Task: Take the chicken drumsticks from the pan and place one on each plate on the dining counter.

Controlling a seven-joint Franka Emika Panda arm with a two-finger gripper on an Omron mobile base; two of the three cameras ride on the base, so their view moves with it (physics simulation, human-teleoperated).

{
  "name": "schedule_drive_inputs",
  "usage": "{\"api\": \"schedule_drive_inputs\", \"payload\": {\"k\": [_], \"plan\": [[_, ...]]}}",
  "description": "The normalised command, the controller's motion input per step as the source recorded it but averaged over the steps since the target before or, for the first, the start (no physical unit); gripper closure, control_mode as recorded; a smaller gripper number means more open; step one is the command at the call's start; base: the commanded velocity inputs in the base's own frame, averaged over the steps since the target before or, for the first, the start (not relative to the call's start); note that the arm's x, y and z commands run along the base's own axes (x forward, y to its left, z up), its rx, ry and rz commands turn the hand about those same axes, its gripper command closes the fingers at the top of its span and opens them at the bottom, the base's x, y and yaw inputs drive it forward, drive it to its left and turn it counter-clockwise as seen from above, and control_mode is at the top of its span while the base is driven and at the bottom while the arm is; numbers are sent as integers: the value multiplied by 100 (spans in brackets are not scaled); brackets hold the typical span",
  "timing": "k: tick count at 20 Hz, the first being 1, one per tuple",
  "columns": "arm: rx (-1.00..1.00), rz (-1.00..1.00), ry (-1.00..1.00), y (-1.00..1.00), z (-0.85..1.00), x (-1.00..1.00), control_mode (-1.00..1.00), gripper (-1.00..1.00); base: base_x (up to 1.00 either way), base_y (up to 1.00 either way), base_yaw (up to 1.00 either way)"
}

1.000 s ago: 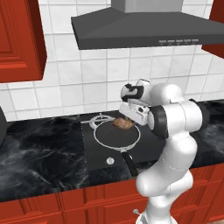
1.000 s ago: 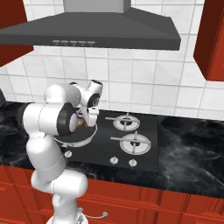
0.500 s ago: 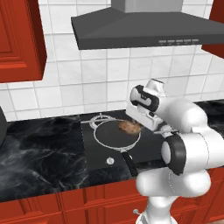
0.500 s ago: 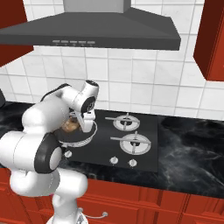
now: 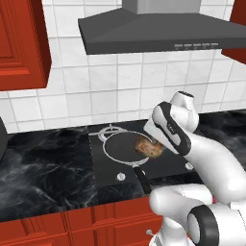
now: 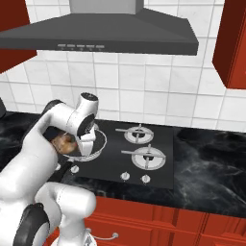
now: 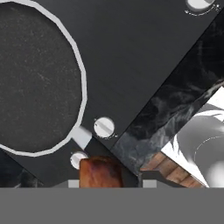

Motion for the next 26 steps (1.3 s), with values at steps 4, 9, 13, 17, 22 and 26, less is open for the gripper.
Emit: {"api": "schedule_drive_inputs", "payload": {"k": [4, 9, 13, 17, 22, 26], "plan": [[-12, 0, 0, 5, 19, -62, -100, 100, 0, 0, 0], [-11, 0, -4, 5, 5, -61, -100, 100, 0, 0, 0], [-2, -1, -5, 4, 0, -27, -100, 100, 0, 0, 0], [0, 0, 0, 0, 0, 0, -100, 100, 0, 0, 0], [0, 0, 0, 0, 0, 0, 100, 100, -42, 0, 0], [0, 0, 0, 0, 0, 0, 100, 100, -73, 6, 23]]}}
